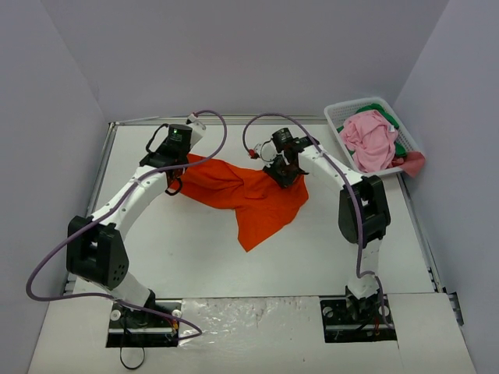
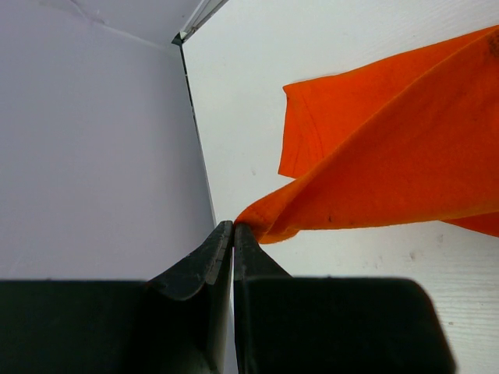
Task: Fold and stack the t-shirts
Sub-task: Flatten out the tshirt
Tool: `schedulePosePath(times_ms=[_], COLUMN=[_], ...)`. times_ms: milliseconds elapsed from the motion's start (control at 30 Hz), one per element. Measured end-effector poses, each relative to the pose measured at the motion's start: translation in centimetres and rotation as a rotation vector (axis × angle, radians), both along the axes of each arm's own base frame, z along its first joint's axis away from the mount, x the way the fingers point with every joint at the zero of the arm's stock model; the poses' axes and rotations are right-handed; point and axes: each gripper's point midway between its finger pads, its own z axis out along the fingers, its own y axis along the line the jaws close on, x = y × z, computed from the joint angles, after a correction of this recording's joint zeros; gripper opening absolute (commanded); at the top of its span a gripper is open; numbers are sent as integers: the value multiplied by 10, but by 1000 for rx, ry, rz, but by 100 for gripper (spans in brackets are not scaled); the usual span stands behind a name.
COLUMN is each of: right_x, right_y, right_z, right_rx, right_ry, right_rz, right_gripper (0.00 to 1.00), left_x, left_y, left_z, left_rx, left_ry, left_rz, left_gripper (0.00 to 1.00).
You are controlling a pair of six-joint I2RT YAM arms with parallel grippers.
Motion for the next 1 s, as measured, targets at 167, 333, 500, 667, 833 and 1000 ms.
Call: schedulePosePath(times_ms=[167,333,500,667,833,1000], right_x=[1,6,18,33,36,34], right_y=[-3,-9,-11,-8,-7,-8], right_z=[-30,-54,-50,-39,-47,-55], right_rx=[-34,-60,-57,-43,-46,-55], right_ry=[63,107,86,46,53,73], right_rz=[-5,-23,-35,-43,-43,-43], right_gripper=[14,35,49,49,49,49], left_x=[1,2,2,2,2,2], left_y=[-2,-2,-2,-1,-1,-1], left_z=[-3,-6,-7,-7,-8,-8], left_rx=[-6,-8,-14,-17,-20,-23], left_ry=[6,13,13,13,16,17], left_rz=[-4,-5,-4,0,-4,-4], left_gripper=[2,2,2,2,2,2])
